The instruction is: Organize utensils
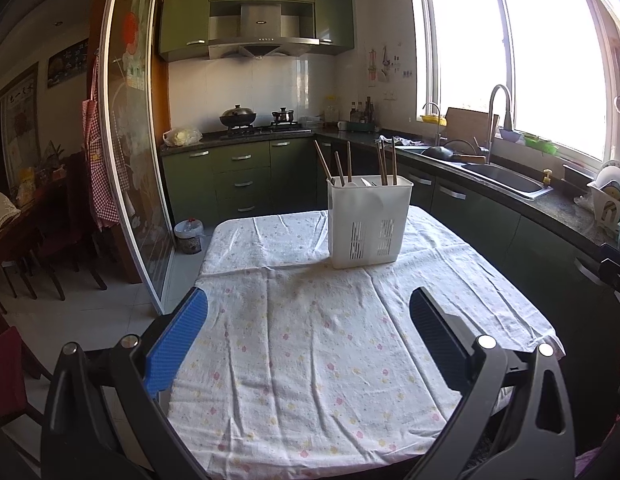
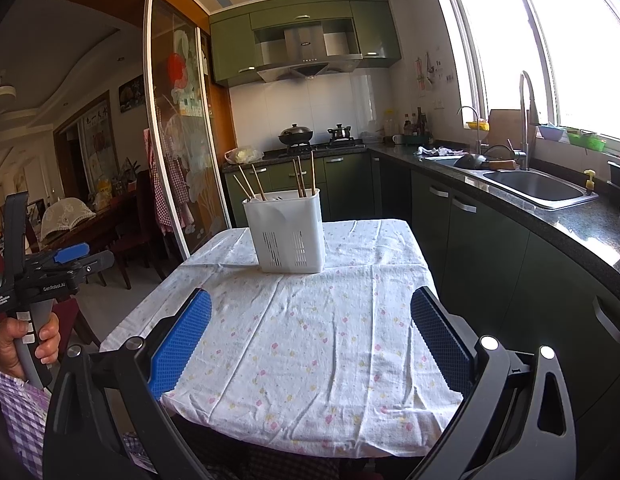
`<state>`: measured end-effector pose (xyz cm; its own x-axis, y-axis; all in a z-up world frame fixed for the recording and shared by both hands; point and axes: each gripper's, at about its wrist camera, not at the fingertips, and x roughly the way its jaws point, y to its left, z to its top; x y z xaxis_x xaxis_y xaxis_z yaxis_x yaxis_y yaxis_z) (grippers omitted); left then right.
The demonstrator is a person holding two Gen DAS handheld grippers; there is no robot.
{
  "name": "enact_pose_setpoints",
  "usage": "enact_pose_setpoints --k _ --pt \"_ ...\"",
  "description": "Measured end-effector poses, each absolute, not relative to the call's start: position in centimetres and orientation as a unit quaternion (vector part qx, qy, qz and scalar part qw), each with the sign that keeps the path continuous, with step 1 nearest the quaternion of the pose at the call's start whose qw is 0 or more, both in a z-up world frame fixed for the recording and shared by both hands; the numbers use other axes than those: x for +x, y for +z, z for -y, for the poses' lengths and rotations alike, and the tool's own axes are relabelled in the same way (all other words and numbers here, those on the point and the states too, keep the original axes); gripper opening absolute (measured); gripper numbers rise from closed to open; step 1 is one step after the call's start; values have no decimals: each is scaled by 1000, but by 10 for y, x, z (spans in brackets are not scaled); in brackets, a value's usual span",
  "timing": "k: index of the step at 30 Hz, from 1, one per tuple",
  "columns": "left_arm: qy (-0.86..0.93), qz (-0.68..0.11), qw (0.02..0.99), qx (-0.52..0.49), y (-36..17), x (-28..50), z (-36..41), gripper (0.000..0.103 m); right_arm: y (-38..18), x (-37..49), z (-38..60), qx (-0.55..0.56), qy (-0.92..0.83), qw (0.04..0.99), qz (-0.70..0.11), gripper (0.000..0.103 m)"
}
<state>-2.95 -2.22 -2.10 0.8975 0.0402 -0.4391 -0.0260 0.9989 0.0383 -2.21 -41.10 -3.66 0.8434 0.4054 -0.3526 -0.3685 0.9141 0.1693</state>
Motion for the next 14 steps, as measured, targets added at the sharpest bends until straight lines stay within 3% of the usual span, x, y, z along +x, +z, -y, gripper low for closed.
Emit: enact_pose_setpoints --k 14 --pt "27 -240 970 23 -23 -26 22 96 -37 -21 411 47 202 959 -195 98"
